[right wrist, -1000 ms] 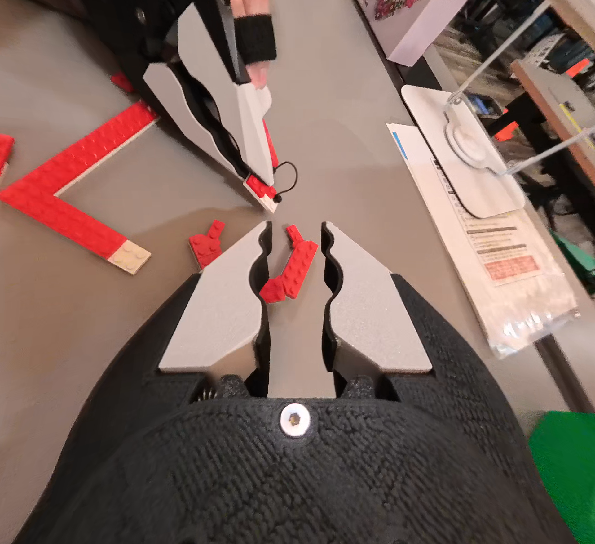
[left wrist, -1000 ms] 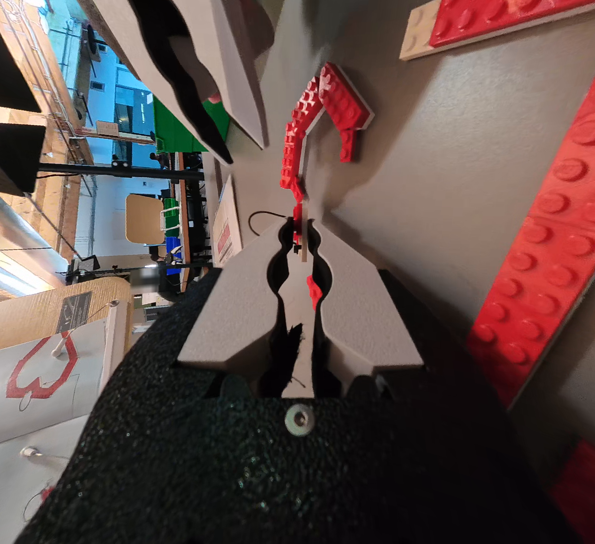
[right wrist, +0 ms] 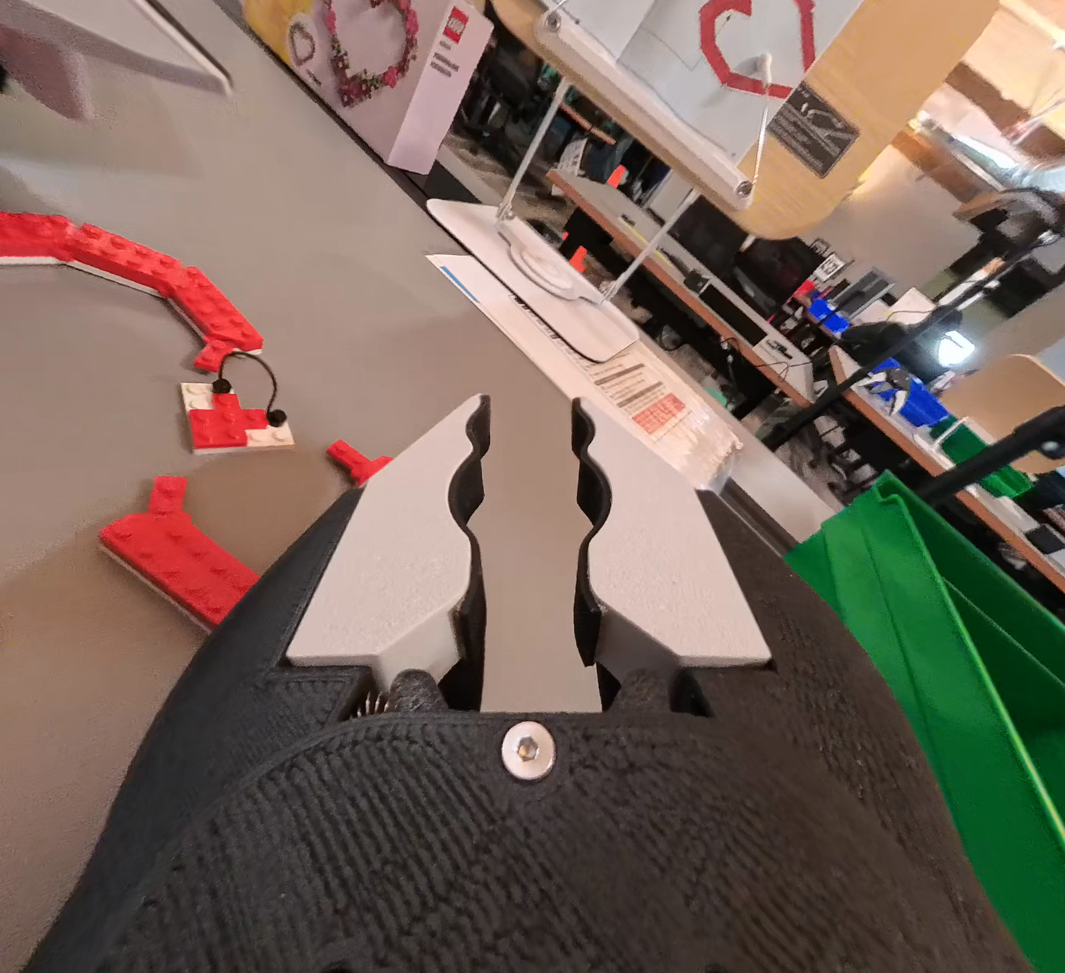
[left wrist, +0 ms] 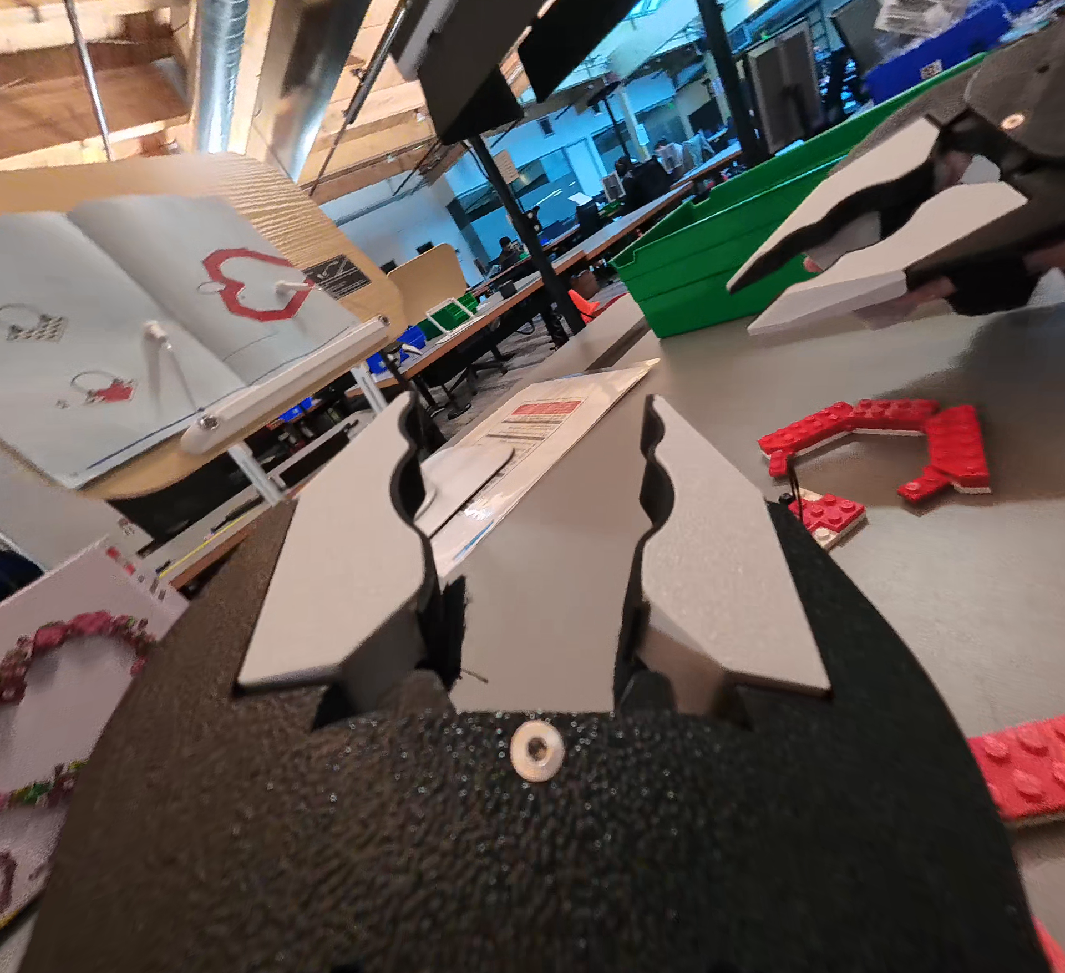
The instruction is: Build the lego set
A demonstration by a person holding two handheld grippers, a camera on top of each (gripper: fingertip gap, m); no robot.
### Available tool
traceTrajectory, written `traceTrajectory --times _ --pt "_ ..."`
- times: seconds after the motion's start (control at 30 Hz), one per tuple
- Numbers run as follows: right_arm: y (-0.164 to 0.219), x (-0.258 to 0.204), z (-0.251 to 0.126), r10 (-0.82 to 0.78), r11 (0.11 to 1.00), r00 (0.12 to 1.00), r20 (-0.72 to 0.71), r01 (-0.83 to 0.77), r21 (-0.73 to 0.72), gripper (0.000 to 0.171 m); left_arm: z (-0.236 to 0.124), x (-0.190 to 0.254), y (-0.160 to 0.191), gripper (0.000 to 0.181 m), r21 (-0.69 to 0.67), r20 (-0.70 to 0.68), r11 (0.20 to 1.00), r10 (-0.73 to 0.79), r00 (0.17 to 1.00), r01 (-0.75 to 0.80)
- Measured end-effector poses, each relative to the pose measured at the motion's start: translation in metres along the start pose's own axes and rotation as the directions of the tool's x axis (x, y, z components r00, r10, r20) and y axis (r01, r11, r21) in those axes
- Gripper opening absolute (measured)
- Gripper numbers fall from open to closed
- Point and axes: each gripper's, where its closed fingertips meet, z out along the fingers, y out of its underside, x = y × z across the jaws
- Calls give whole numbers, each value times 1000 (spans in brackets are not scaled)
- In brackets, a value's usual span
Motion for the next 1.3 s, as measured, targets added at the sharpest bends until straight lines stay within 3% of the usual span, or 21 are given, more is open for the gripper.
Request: traceTrajectory --times 0.03,0.37,0.63,0.8,1.1,1.3 --pt "2 3 0 -5 1000 1000 -18 5 12 27 -4 -1 0 75 -5 14 1000 -8 1000 8" --pt "-15 5 -2 24 982 1000 -14 -21 186 25 -39 -3 4 71 -76 89 995 -61 994 68" --pt "-25 7 1 52 955 997 50 -64 288 24 -34 3 15 70 -137 50 987 -72 996 78" --pt "-25 6 11 40 953 996 81 -62 298 24 -28 12 16 63 -135 -20 985 -113 993 109" --pt "-30 8 12 55 938 993 104 -87 337 23 -37 -5 15 65 -100 48 971 -214 976 218" --pt "-35 0 9 12 929 993 121 -56 365 21 -43 23 13 69 -159 -44 968 -203 978 194"
